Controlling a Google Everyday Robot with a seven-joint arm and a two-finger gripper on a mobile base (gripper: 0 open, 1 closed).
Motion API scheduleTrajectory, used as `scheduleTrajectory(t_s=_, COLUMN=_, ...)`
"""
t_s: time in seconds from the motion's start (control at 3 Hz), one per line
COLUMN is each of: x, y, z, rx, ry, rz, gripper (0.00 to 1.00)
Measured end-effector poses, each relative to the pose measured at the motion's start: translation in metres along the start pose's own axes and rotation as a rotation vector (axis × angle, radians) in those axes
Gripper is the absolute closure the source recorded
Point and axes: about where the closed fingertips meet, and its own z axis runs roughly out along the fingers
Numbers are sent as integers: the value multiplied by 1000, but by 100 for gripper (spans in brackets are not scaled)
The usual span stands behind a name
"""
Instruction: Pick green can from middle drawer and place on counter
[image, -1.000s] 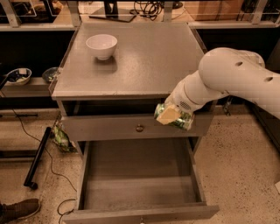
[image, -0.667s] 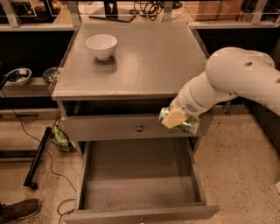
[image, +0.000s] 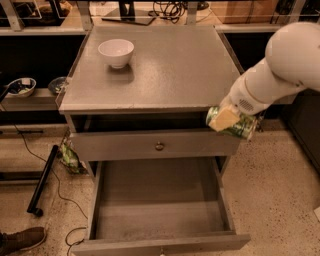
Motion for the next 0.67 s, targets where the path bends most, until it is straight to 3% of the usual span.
scheduleTrajectory(t_s=0.33, x=-20, y=-39, z=7, rx=55, ry=7, rz=-3, gripper=100)
scheduleTrajectory(t_s=0.67, x=-21, y=-39, z=1, rx=58, ry=-1, rz=-4, gripper=100)
